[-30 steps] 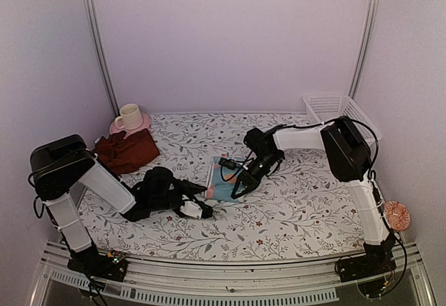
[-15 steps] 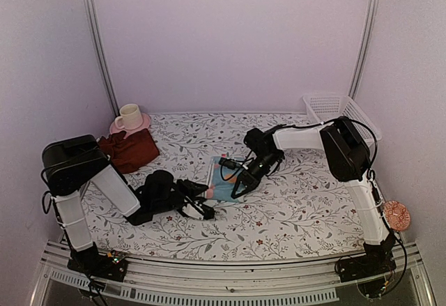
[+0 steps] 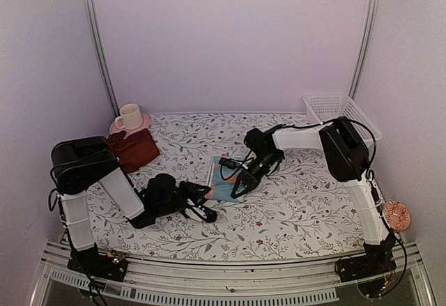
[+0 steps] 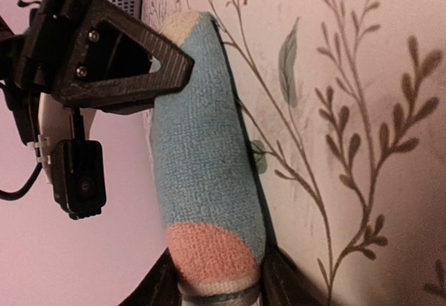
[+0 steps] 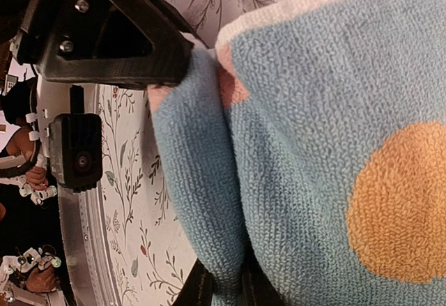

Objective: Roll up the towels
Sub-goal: Roll the towel at the center of the board.

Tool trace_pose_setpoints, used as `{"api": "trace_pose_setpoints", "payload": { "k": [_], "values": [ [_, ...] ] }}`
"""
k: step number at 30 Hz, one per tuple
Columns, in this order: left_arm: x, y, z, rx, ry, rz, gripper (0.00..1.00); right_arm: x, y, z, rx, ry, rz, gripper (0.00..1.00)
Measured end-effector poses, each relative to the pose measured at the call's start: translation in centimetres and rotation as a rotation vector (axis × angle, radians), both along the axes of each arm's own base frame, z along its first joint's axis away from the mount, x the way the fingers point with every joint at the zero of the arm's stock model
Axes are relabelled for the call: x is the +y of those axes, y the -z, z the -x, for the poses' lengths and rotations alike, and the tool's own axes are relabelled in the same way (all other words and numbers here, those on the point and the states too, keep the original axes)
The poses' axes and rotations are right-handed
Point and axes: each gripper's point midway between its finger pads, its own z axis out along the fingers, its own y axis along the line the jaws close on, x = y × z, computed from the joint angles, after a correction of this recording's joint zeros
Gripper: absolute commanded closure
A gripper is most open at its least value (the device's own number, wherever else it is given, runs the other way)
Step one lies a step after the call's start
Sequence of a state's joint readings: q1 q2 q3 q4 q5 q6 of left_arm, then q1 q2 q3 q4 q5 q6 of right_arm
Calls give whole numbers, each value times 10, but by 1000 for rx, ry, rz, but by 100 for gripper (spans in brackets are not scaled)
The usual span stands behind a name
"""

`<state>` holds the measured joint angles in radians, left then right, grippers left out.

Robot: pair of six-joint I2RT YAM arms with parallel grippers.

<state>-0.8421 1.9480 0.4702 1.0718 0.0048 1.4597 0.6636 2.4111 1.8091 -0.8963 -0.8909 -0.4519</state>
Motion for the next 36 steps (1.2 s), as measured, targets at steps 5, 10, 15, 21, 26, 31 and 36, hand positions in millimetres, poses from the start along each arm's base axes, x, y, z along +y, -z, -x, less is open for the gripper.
{"api": "trace_pose_setpoints", "payload": {
  "k": [5,10,15,21,26,31,36],
  "values": [
    [1,6,1,-9,4,-22,96,0,0,0,3,1,-2,82],
    [1,7,2,-11,4,-28,100,0,-1,0,8,1,-7,66],
    [4,9,7,82,-14,-37,100,-1,-9,1,-22,-5,-23,56],
    [-1,2,13,237,-26,-31,100,-14,-24,0,-132,6,-3,53],
    [-6,5,16,386,-38,-45,100,-29,-39,10,-268,9,18,46],
    [-7,6,15,518,-57,-56,100,-34,-49,33,-491,-41,37,44],
    [-7,-1,11,655,-81,-67,100,-34,-45,55,-696,-92,10,43]
  ]
}}
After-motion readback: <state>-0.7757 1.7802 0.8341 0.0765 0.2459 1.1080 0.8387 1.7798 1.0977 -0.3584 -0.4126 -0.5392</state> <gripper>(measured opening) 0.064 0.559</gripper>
